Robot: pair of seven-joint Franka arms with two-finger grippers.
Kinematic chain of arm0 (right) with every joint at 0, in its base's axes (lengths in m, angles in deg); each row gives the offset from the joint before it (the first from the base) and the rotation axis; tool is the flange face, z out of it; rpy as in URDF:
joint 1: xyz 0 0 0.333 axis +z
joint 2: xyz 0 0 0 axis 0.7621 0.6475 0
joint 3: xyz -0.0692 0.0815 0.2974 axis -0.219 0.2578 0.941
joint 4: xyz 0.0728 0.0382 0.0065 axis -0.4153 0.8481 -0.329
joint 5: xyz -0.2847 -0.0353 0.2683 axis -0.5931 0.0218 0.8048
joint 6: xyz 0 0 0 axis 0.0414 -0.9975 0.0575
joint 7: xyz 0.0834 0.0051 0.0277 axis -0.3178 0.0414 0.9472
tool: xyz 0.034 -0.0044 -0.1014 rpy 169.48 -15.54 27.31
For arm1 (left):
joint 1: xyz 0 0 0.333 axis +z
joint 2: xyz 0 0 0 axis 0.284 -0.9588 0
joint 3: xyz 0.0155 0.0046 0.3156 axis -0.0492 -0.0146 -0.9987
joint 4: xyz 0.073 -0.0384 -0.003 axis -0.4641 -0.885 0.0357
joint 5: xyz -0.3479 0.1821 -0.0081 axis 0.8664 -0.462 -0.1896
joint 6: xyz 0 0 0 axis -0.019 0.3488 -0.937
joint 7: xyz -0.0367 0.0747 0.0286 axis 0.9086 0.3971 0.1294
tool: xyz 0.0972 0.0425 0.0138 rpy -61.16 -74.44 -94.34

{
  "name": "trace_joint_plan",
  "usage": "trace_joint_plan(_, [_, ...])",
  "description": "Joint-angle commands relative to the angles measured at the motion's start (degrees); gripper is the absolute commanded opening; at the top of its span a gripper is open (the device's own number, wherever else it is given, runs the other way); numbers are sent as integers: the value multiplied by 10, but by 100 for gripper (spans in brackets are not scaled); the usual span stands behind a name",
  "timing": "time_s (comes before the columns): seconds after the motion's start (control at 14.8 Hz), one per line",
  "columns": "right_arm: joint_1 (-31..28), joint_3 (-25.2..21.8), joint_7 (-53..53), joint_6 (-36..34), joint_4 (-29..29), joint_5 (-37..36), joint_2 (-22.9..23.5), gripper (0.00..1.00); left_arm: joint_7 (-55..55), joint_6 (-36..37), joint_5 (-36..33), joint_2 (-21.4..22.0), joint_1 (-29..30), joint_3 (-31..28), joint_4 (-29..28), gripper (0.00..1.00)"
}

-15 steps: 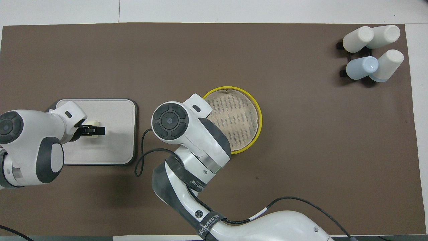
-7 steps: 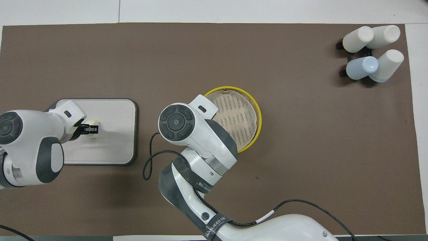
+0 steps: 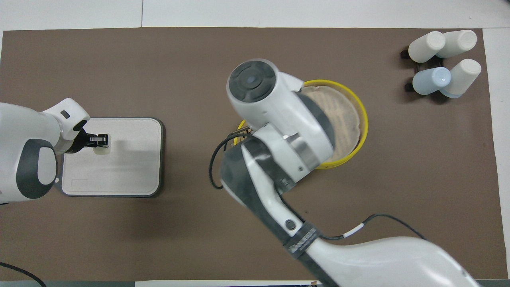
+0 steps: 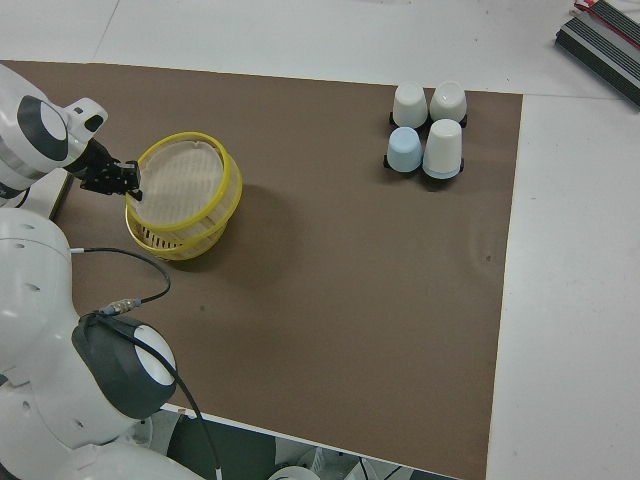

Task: Place bun in steamer
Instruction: 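Lift the lid aside with the right gripper while the left gripper lifts the bun, then carry the bun over the open steamer and release it inside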

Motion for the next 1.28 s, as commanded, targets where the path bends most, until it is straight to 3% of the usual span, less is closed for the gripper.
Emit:
trace_joint_plan(0.0, [-110,12,132,-57,-18,8,-38,0,-132,107,8,-48,-60,3,137,30])
trace_joint_plan(0.2, [-180,10,213,-130,20,7,-82,0,-329,155,10,-95,-177,3,259,30])
trace_joint_plan(0.34, [-236,10,285,-117,86,3,-126,0,-409,143,24,-114,-245,3,280,29])
trace_joint_plan(0.54, [-290,9,366,-61,182,-1,-177,0,-477,71,24,-140,-320,3,286,29])
trace_joint_plan(0.67, [-304,9,384,-42,218,-2,-195,0,-517,43,11,-186,-367,1,286,29])
trace_joint_plan(0.81, [-303,10,384,-30,231,-2,-202,0,-520,-2,-10,-209,-385,1,265,29])
trace_joint_plan(1.15, [-301,10,384,-29,233,-1,-203,0,-520,-25,-12,-212,-399,1,250,31])
trace_joint_plan(1.21, [-300,10,384,-29,233,-1,-203,0,-520,-25,-12,-212,-399,2,250,43])
